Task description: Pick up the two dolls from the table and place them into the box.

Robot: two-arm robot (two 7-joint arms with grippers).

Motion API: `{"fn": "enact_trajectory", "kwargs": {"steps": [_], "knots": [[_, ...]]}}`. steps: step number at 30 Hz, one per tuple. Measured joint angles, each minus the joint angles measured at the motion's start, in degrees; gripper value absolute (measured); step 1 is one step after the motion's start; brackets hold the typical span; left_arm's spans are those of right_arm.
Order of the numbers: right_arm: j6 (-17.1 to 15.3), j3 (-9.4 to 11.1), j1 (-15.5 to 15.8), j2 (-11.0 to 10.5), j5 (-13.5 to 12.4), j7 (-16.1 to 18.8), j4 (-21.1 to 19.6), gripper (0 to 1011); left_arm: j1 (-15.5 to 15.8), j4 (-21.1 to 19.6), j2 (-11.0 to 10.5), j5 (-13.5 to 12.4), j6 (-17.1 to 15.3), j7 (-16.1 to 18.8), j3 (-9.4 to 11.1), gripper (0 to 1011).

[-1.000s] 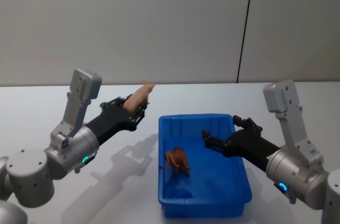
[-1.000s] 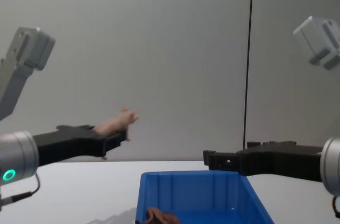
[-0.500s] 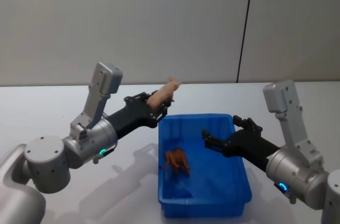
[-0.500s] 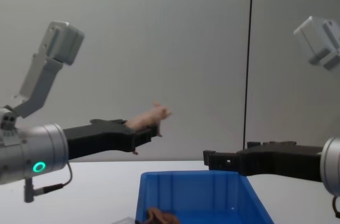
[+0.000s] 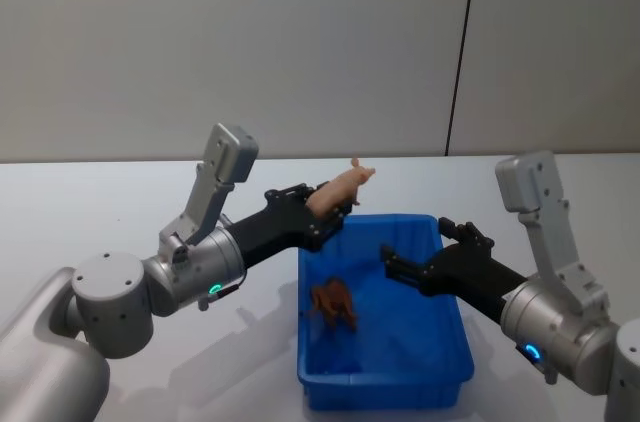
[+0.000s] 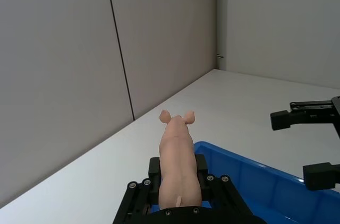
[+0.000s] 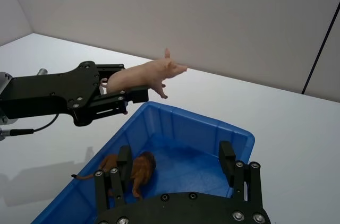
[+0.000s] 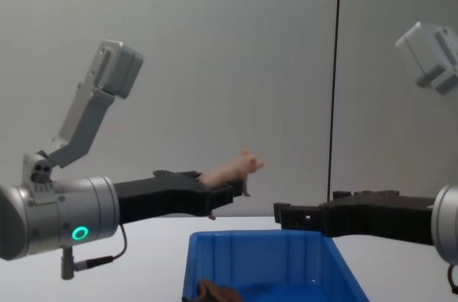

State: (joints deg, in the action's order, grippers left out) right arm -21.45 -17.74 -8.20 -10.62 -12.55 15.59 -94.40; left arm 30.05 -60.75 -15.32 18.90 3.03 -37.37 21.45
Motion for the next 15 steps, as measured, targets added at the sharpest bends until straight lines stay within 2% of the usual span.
{"fn": "enact_trajectory", "kwargs": {"steps": [6,15], "knots": [[0.0,0.0,0.0,0.0,0.0,0.0,0.0,1001,0.63,1.2,0.53,0.02,0.4,-1.58,0.51,411],[0.0,0.0,0.0,0.0,0.0,0.0,0.0,1001,1.3,2.28,1.01,-0.15,0.45,-3.26,1.12,715]]}}
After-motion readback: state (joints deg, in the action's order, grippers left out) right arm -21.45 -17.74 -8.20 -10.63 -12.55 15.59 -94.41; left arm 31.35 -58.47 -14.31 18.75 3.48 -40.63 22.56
